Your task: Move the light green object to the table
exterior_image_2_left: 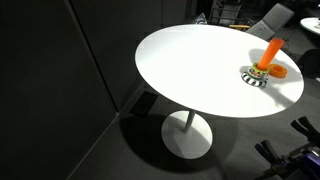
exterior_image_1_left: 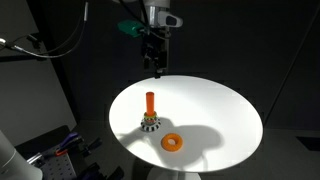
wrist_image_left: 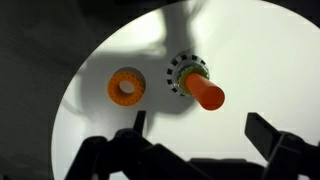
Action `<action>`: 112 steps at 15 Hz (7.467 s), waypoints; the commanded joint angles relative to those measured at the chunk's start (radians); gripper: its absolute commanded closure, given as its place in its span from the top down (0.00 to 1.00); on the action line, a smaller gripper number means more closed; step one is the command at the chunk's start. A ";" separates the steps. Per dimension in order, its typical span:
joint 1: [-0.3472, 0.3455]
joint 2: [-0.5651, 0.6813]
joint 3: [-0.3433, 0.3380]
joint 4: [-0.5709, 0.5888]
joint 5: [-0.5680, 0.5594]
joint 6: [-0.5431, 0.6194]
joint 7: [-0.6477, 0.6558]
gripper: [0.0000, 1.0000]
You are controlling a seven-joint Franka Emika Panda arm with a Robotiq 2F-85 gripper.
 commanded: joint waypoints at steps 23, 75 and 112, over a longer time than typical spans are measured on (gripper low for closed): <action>0.075 0.137 0.104 -0.198 -0.163 0.447 0.053 1.00; 0.000 0.354 0.034 0.144 -0.042 0.235 0.052 1.00; -0.006 0.463 0.089 -0.090 -0.007 0.828 -0.013 1.00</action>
